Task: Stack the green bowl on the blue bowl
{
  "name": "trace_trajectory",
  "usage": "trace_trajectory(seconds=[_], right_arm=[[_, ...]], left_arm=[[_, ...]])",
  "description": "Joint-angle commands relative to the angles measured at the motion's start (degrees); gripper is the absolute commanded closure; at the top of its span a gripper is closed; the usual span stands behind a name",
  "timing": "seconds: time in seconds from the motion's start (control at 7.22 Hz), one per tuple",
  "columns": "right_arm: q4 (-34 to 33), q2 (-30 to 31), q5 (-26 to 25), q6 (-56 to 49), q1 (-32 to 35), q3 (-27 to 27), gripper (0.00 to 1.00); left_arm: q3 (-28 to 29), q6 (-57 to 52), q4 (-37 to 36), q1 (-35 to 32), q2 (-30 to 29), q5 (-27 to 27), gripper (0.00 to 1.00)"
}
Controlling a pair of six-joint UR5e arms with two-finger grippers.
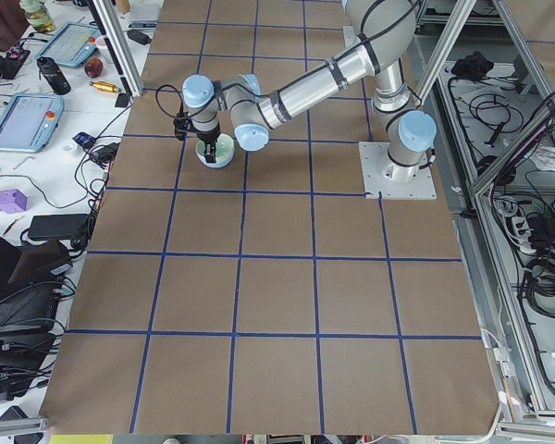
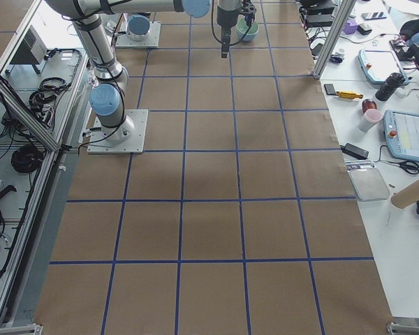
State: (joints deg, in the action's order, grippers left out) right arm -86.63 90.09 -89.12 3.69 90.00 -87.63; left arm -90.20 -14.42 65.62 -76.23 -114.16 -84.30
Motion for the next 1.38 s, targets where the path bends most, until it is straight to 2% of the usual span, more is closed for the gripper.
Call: trace_trajectory(seconds=[0.0,0.28,0.69,0.97,1.11,1.25], right_arm=[[0.1,0.0,0.0,0.0,0.0,0.0,0.0],[0.1,0.0,0.0,0.0,0.0,0.0,0.0],[0.1,0.0,0.0,0.0,0.0,0.0,0.0],[0.0,0.0,0.0,0.0,0.0,0.0,0.0],[0.1,0.0,0.0,0.0,0.0,0.0,0.0],[0.1,0.0,0.0,0.0,0.0,0.0,0.0]], left_arm=[[1.8,7.4,7.5,-9.6,5.4,-7.5,0.15],[3.7,9.1,12.8,-12.3,11.1,-6.4,0.15],[7.2,9.2,25.1,-12.8,19.7,-5.4,0.14],[5.6,9.2,25.5,-12.8,23.2,-5.6,0.12],[4.4,9.2,25.1,-12.8,23.8,-6.0,0.0],[4.3,9.2,25.0,-12.7,24.0,-6.1,0.0]])
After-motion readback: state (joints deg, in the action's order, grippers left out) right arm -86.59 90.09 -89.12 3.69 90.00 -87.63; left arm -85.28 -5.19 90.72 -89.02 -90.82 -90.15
